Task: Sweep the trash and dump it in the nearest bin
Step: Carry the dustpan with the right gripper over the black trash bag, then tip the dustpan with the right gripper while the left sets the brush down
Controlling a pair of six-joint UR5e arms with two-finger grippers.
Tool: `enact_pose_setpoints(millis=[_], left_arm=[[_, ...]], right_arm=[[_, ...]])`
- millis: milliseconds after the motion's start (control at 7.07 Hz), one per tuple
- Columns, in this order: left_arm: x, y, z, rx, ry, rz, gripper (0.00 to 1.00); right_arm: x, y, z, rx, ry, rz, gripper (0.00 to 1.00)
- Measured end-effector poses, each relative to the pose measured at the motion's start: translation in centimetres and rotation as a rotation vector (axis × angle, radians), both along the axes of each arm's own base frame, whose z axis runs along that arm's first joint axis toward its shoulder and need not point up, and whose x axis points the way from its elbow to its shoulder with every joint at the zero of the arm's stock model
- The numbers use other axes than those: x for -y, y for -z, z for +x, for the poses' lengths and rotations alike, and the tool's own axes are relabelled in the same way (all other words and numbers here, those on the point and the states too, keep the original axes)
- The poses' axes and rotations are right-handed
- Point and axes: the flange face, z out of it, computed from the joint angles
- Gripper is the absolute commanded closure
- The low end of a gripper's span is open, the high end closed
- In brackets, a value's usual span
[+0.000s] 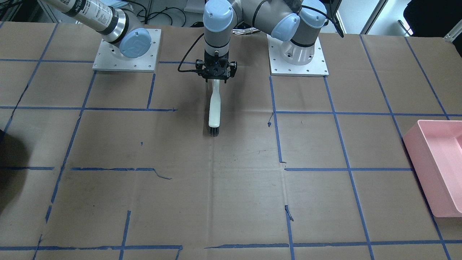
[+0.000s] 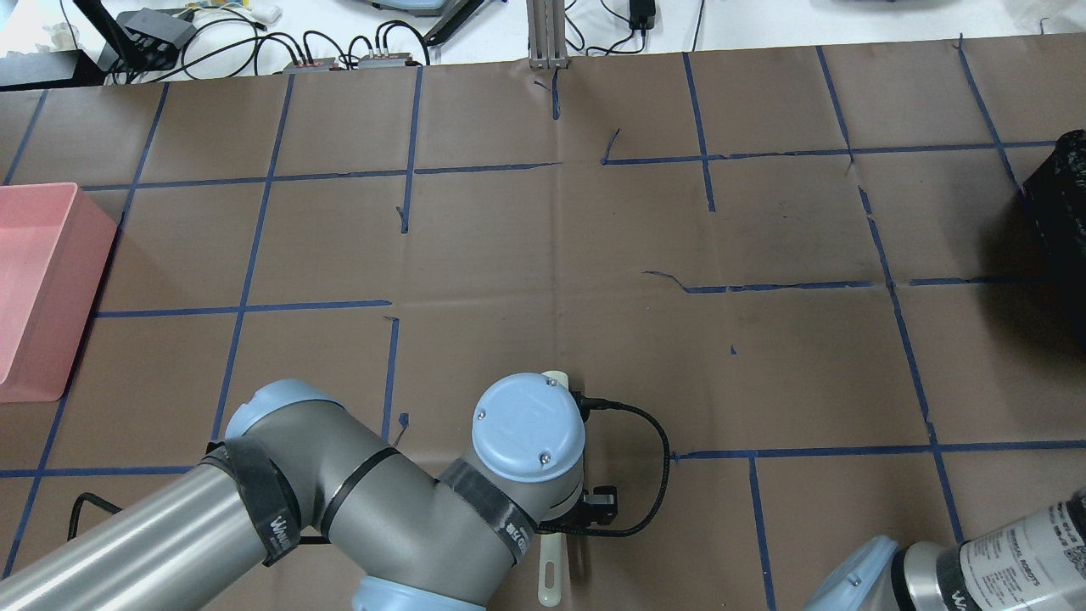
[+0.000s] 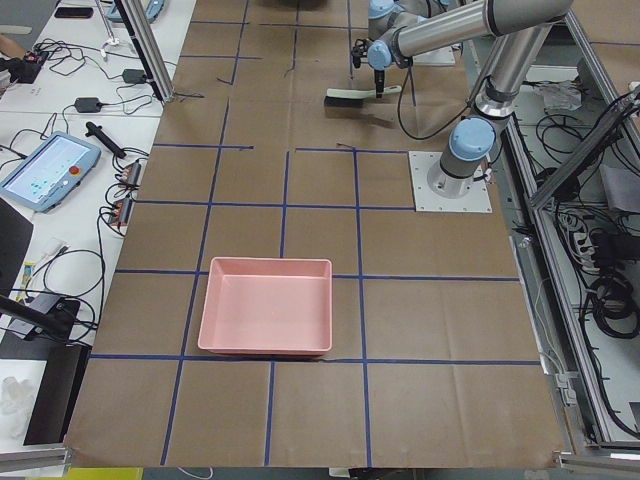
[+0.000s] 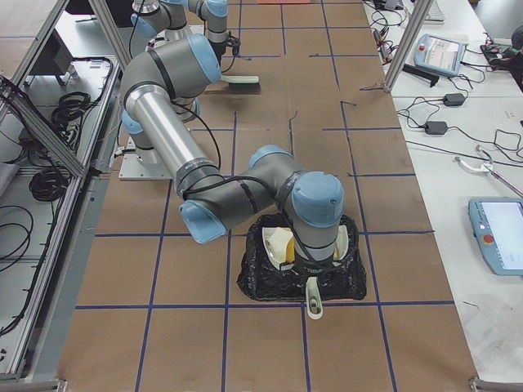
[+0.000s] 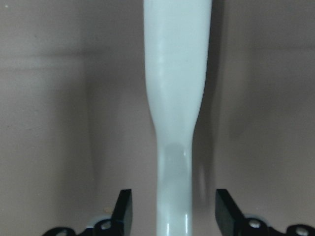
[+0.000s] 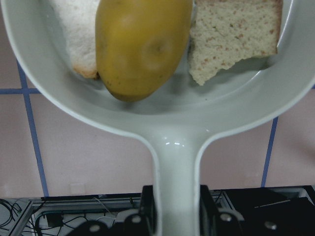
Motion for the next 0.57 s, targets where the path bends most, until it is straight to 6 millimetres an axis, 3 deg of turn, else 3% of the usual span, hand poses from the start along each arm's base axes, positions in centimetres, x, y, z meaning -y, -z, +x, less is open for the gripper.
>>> enact_pose_setpoints(millis=[283,566], left_arm=[[3.1,-3.2,0.3,-0.036,0.037,-0.064,0.01],[7.7,-6.2,3.2,-0.058,0.093,-0.129,0.01]], right_arm=[[0.0,-0.8,0.5,-0.052,0.033,0.030,1.00],[0.5,-1.9,2.1,-0.095,0.040,0.062,1.00]])
